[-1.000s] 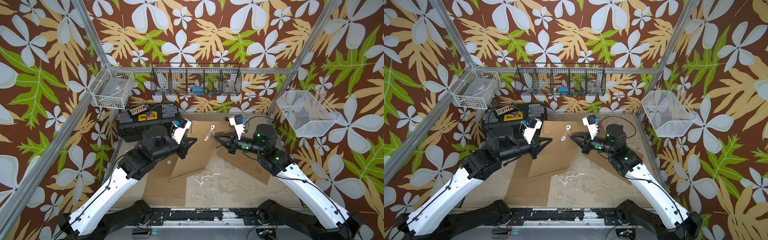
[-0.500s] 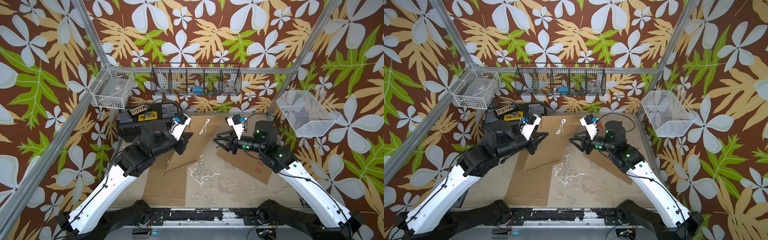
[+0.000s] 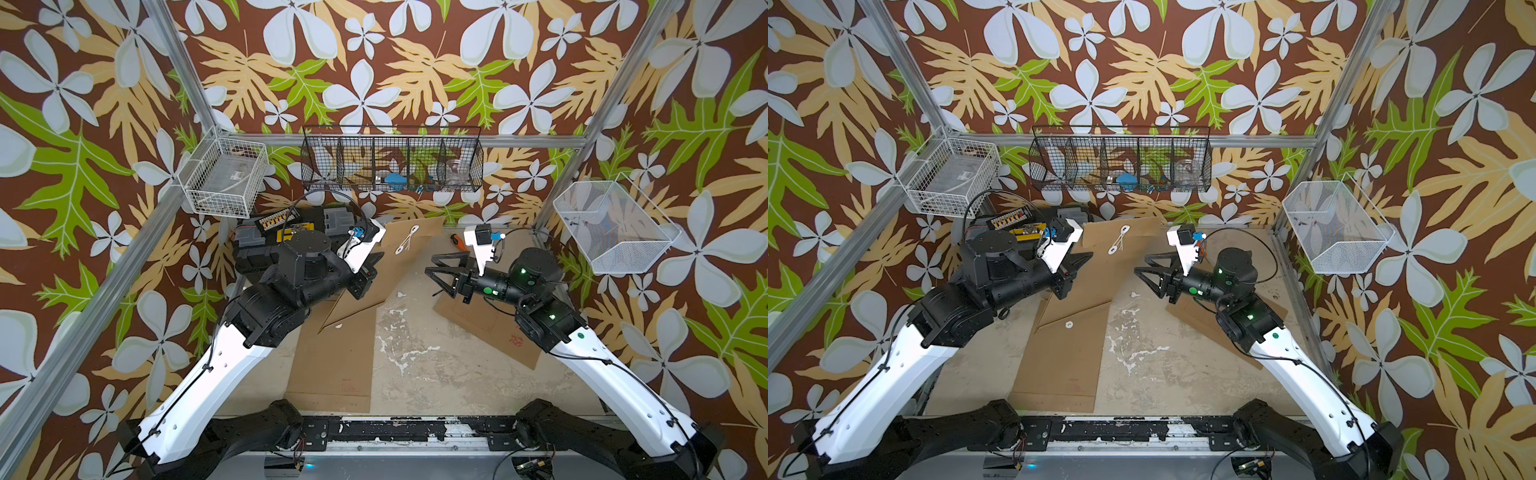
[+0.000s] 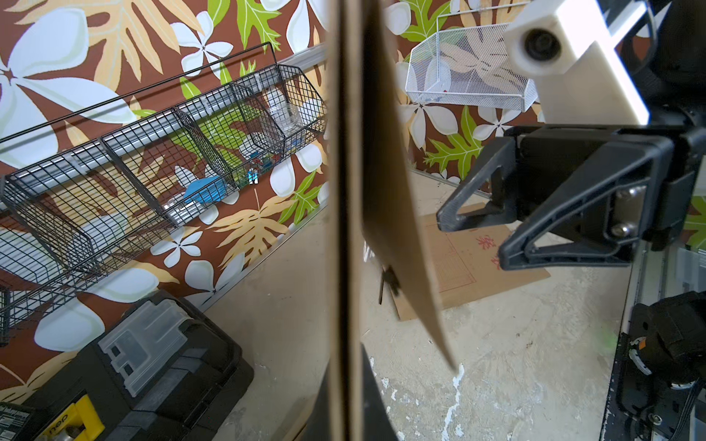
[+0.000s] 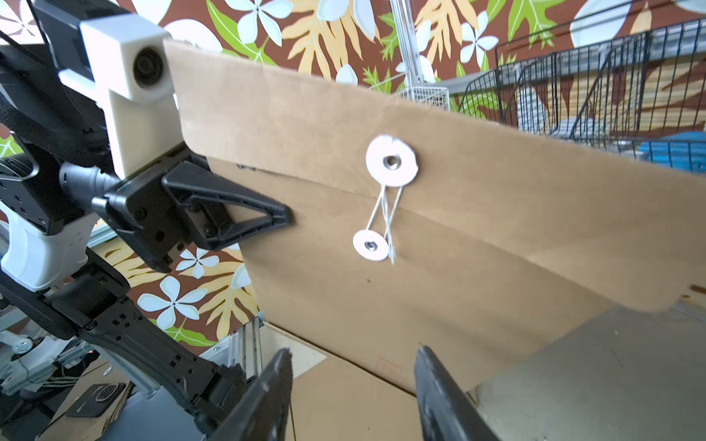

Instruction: Open the file bag

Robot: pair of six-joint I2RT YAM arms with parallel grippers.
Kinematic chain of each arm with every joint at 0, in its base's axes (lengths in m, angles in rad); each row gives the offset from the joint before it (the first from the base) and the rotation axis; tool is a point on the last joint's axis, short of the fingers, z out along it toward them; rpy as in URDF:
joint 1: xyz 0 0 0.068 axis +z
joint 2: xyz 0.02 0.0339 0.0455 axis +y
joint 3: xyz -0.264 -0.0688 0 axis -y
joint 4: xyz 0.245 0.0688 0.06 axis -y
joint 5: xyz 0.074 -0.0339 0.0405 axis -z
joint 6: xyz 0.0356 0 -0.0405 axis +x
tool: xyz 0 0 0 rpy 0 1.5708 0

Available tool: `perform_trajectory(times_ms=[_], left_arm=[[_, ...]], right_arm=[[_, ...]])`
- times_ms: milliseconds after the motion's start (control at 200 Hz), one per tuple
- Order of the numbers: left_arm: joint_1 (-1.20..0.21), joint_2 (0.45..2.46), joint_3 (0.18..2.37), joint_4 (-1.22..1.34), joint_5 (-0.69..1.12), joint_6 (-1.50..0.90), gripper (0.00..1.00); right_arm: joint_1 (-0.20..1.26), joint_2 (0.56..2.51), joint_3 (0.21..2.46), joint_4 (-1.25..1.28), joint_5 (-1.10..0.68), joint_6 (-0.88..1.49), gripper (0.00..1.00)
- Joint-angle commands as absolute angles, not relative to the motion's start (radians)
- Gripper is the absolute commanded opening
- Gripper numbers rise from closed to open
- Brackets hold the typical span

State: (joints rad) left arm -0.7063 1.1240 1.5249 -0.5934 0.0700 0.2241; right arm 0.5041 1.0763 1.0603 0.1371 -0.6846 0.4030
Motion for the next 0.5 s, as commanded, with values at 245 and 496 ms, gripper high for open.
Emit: perform_trajectory(times_ms=[245,496], left_arm=[[-0.718,1.123,1.532,-0.578,0.126,0.253,0.0],[-0.719,1.131,1.538,-0.578,0.141,0.255,0.0]], right_arm=[[0.505,1.188,1.124,0.302,-0.793,0.507,0.58],[0.506,1.235,1.146,0.296,-0.832,0.529,0.57]])
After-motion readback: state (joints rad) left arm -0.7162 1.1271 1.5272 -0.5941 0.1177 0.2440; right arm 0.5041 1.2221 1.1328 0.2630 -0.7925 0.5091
